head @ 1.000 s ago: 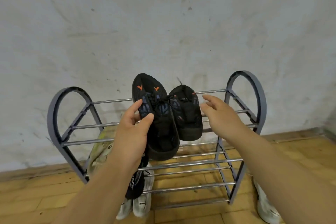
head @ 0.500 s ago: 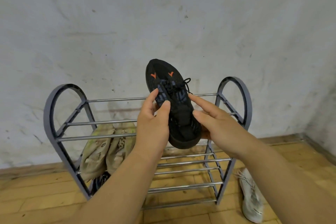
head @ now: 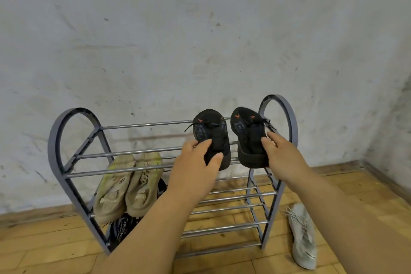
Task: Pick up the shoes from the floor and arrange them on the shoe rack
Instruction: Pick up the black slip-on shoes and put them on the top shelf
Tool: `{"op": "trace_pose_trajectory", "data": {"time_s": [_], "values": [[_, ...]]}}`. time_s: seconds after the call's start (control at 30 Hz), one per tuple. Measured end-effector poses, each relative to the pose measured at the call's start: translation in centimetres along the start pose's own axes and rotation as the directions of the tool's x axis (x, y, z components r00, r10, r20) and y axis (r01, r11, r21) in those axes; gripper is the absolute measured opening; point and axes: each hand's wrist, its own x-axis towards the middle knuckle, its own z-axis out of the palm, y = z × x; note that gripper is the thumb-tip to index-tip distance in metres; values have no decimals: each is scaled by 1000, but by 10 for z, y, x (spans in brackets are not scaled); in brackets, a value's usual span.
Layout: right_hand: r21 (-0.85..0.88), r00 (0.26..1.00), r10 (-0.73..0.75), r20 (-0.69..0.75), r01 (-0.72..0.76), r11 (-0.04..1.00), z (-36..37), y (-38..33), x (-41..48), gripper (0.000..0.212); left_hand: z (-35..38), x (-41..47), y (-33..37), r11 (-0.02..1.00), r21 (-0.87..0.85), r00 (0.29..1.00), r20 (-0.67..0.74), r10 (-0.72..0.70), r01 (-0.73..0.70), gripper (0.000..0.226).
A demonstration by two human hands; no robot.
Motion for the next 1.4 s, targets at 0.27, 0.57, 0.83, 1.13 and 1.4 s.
{"op": "trace_pose_trajectory", "data": {"time_s": [0.27,0.57,0.83,1.13,1.4], "values": [[-16,979,-113,167,117,993,0,-5,-8,59,6,5,-10,999,-50,999,48,23,-21,63],[-151,972,-198,127,216,965,13,7,-3,87,3,15,-18,998,-61,999,41,27,-24,55],[-177,938,-339,76,347,921,77,-23,-8,85,-59,-4,-56,999,16,996,-82,-46,47,41],[-287,879,-443,176,476,831,191,-81,-30,90,-148,-31,-141,962,89,945,-231,-231,257,45],[-311,879,-435,194,476,823,229,-105,-37,91,-175,-47,-171,871,278,880,-376,-289,404,59]]}}
